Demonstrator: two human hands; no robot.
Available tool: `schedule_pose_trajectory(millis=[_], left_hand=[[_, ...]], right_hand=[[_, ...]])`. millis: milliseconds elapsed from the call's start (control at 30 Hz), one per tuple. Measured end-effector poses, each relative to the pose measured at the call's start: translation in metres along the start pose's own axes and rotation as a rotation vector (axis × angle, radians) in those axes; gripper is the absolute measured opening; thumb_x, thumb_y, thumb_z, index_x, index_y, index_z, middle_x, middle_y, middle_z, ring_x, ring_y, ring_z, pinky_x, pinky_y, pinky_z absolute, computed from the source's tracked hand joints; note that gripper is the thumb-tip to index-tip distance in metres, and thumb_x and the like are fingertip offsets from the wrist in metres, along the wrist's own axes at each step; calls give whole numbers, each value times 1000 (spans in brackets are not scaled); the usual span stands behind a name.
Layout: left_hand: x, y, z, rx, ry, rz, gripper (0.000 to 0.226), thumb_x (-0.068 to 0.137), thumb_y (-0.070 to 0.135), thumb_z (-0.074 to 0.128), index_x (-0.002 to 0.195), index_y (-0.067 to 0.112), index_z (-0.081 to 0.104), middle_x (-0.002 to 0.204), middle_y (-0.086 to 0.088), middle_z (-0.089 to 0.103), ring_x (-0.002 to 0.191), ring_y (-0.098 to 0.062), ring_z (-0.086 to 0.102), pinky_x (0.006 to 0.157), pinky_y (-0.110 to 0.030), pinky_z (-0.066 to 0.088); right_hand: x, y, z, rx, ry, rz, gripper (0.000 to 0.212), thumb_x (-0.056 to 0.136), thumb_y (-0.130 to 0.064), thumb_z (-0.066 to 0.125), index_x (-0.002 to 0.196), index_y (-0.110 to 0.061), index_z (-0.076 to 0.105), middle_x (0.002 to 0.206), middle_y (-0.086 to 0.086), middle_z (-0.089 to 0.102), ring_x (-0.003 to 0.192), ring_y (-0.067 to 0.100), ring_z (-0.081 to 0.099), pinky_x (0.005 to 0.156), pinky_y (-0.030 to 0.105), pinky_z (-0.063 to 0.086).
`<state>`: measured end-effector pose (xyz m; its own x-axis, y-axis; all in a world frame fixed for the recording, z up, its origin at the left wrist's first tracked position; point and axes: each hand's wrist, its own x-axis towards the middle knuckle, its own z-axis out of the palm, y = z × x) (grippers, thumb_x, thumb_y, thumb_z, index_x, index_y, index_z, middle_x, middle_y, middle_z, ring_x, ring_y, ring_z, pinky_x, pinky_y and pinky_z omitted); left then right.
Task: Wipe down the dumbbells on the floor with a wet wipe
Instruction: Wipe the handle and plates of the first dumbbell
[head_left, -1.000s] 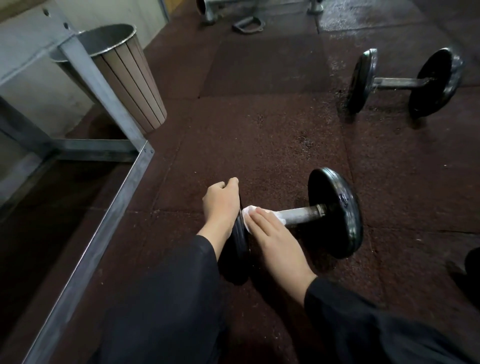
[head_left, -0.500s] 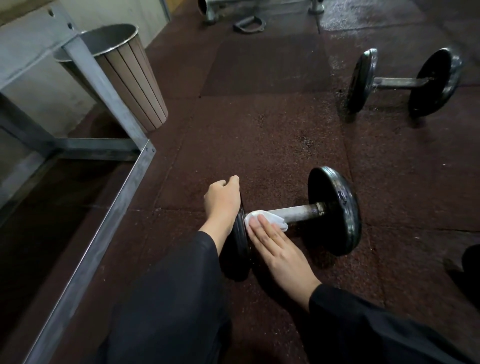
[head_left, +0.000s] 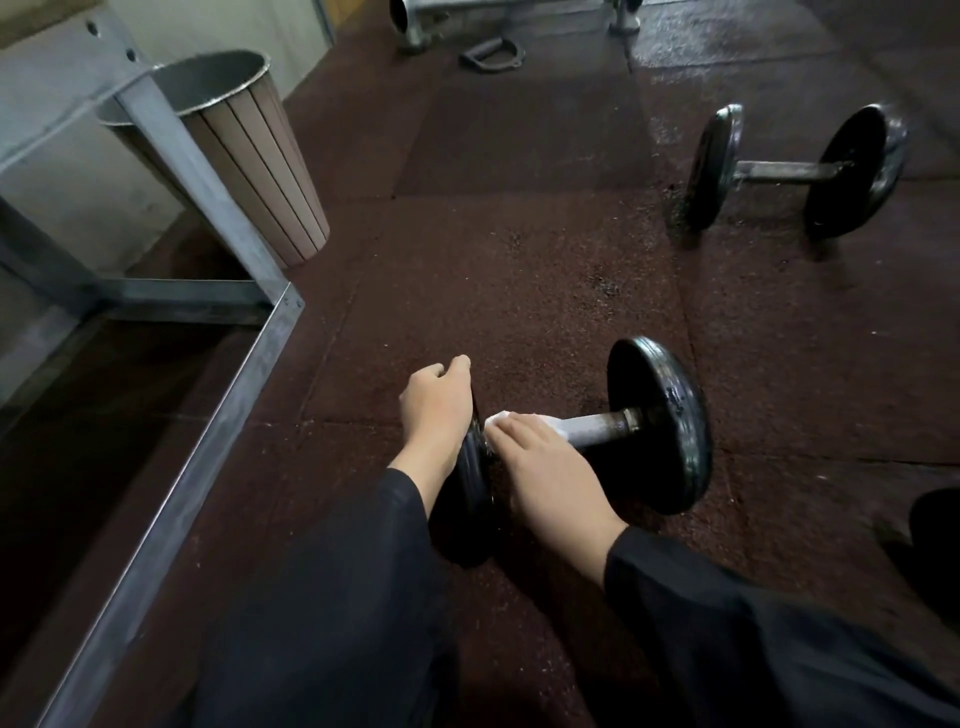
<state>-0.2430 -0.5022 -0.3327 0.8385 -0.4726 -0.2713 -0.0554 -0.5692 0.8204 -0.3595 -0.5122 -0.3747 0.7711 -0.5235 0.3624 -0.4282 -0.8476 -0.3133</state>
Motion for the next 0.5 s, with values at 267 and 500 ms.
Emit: schedule_pose_trajectory(millis=[267, 500], left_hand=[[-1, 3, -1, 25, 4, -7, 29, 90, 33, 48, 82, 8, 61, 64, 2, 47, 60, -15, 41, 66, -31, 33], [-2, 3, -2, 18, -1, -8, 27, 89, 32, 48, 80, 10, 60, 68, -2, 50, 71, -21, 45, 67, -32, 34]], right_hand=[[12, 9, -14, -111, -261, 116, 36, 90, -11, 30, 106, -9, 62, 107, 8, 61, 104, 27, 56, 90, 31, 39], [-1, 6, -15, -78, -256, 58, 28, 70, -13, 49, 87, -10, 71, 85, 3, 69, 79, 19, 69, 70, 24, 56]])
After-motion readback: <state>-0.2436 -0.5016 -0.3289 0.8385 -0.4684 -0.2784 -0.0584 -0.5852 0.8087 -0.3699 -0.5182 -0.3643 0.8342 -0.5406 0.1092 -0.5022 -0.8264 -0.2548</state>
